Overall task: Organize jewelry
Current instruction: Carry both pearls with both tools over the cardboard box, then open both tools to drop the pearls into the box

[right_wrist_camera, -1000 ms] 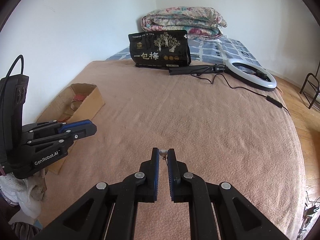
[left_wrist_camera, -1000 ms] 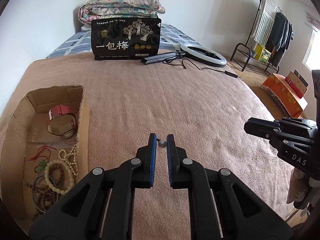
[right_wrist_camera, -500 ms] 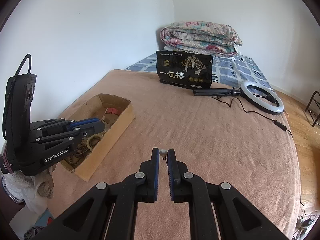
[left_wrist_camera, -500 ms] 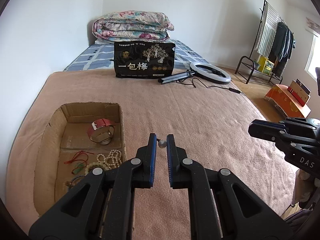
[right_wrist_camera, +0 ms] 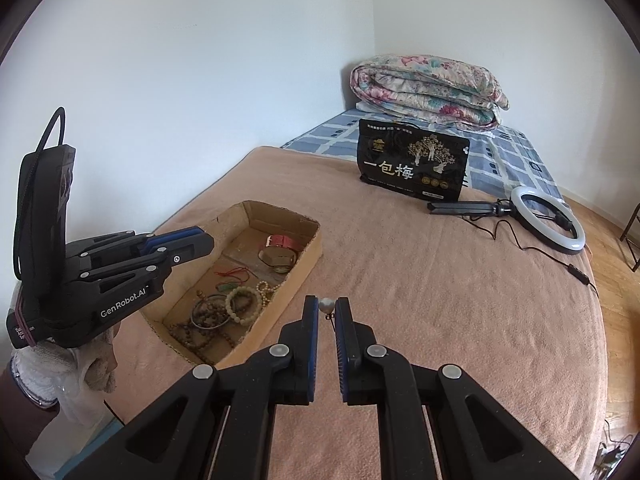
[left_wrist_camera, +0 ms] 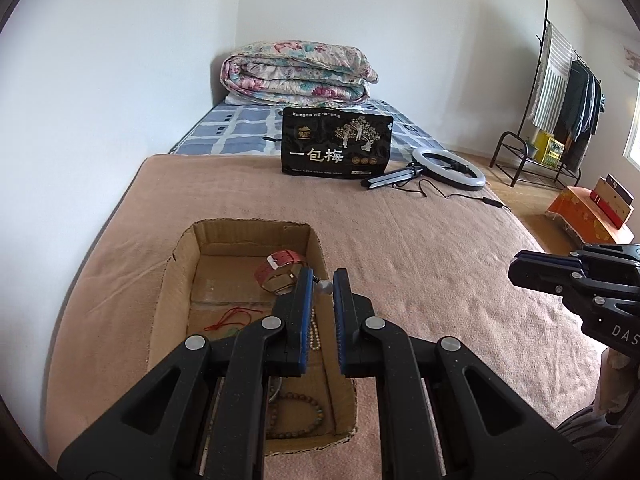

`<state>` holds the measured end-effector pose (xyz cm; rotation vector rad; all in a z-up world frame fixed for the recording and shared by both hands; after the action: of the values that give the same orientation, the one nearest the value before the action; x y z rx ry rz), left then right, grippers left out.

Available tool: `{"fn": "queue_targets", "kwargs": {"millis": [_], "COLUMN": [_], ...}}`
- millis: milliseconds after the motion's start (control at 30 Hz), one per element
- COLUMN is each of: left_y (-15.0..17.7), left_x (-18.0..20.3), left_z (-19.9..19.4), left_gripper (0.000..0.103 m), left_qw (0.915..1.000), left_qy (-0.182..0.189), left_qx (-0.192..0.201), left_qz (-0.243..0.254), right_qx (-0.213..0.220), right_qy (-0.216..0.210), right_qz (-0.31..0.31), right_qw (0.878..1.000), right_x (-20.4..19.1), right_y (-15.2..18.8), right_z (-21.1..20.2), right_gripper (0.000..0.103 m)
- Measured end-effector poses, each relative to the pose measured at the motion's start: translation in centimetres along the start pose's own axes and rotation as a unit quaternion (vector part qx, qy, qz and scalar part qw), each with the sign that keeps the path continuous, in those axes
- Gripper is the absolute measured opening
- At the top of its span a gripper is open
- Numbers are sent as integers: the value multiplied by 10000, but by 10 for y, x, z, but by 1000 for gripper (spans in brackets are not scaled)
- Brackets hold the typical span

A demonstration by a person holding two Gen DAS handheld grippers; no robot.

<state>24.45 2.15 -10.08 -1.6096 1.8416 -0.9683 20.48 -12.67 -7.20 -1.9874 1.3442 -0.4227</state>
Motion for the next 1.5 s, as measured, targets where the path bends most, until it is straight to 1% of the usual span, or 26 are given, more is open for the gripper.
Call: {"fn": "queue_targets", "kwargs": {"millis": [267, 667, 1233, 1500], "left_y": [3, 7, 3, 0], "left_x": [-34, -75, -91, -88], "left_z": [-4, 13, 55, 73], "left_gripper": [8, 8, 8, 8], "left_qw": [9999, 9994, 9989, 9986], "left_qy": [-114, -218, -114, -72], "left_qx": [-72, -226, -450, -514], "left_qz": [-49, -173, -69, -41], "right_qx": [-49, -285, -568, -633], "right_qy": [-109, -366, -373, -427], "right_qz": [-11, -115, -35, 11], "right_qw": [9999, 9989, 9977, 9971], "right_x": [-29, -67, -85, -84], "right_y": [-4, 0, -1, -1], "right_z": [12, 48, 99, 113], "right_gripper": [6, 6, 6, 6]}}
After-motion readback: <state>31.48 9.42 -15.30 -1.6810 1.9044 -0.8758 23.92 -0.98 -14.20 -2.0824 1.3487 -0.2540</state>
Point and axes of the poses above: each gripper's, at about its wrist camera, not at the fingertips, and z roughly the way its jaws point, x to its right, y to its underside, the point moved 8 cm from there along z, roughly the way its jaws point, and after that the axes turned 3 degrees about z, right-handed, at the moved point
